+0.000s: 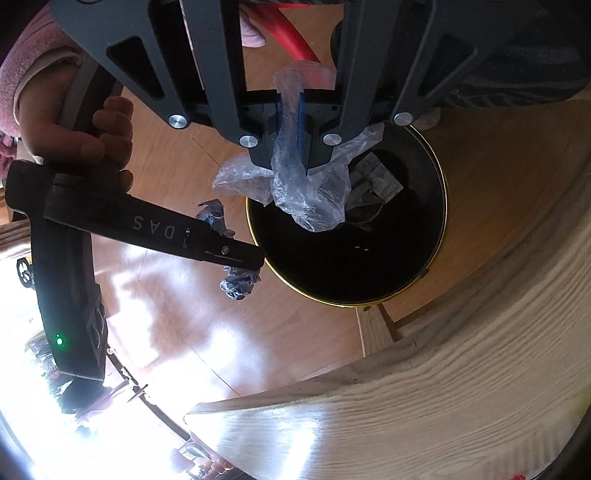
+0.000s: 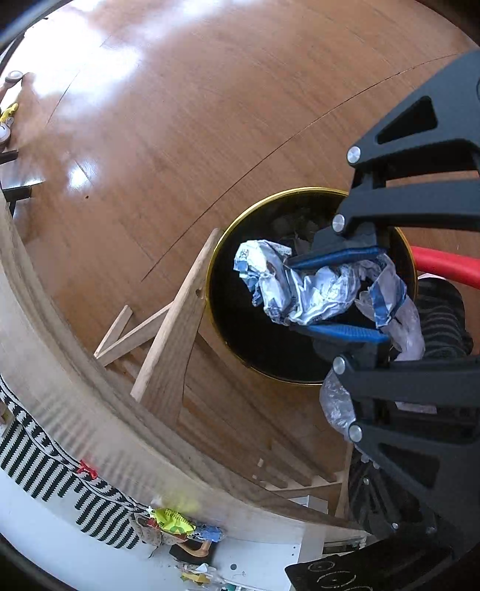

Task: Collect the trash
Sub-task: 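Carry both items over the black bin and open both grippers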

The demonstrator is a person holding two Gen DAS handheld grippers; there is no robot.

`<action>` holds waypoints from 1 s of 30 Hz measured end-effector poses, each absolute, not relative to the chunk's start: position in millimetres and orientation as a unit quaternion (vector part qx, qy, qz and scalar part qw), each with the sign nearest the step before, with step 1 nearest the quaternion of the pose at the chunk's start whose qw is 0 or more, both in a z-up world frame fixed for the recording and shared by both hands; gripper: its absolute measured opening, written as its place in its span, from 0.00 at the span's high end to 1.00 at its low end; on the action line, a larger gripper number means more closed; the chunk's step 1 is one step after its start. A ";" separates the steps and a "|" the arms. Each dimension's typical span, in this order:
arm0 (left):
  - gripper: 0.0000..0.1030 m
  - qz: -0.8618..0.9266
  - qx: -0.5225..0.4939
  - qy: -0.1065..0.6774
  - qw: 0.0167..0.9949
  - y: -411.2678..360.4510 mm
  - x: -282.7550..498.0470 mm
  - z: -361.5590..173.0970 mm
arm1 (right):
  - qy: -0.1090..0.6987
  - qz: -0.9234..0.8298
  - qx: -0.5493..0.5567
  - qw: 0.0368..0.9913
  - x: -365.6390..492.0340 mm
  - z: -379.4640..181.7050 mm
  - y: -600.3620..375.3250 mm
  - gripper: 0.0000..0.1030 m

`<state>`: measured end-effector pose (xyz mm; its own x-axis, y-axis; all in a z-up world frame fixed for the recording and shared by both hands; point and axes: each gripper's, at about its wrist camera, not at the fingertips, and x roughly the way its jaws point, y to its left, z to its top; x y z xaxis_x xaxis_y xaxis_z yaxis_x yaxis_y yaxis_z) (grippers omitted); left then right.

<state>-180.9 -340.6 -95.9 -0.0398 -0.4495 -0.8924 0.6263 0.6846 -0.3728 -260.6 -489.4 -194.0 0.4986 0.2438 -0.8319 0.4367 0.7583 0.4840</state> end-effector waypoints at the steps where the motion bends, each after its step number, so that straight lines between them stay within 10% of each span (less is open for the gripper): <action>1: 0.96 -0.390 0.072 0.606 0.689 -339.1 -180.8 -96.0 | 0.497 -0.060 0.342 0.795 -259.9 -193.4 -489.2 0.73; 6: 0.95 -0.388 0.070 0.613 0.685 -346.0 -179.9 -97.6 | 0.497 -0.045 0.354 0.791 -255.3 -193.6 -488.6 0.71; 8: 0.91 -0.372 0.076 0.622 0.685 -345.8 -177.5 -103.5 | 0.495 -0.042 0.362 0.789 -255.3 -192.0 -489.4 0.52; 10: 0.68 -0.355 0.071 0.633 0.685 -342.2 -173.9 -107.1 | 0.483 -0.052 0.369 0.793 -259.3 -186.0 -492.2 0.19; 12: 0.18 -0.355 0.050 0.625 0.694 -335.6 -171.2 -101.7 | 0.473 -0.054 0.374 0.796 -263.5 -179.8 -496.1 0.15; 13: 0.15 -0.358 0.043 0.620 0.696 -333.2 -170.9 -99.2 | 0.469 -0.056 0.375 0.797 -266.1 -177.2 -497.8 0.10; 30: 0.06 -0.474 0.002 0.537 0.698 -336.0 -185.8 -44.4 | 0.372 -0.118 0.281 0.877 -293.0 -84.8 -506.2 0.07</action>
<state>-185.8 -336.0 -44.4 -0.0256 -0.6597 -0.7511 0.6638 0.5506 -0.5062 -293.0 -506.2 -84.8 0.6959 0.0031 -0.7181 0.4153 0.8141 0.4059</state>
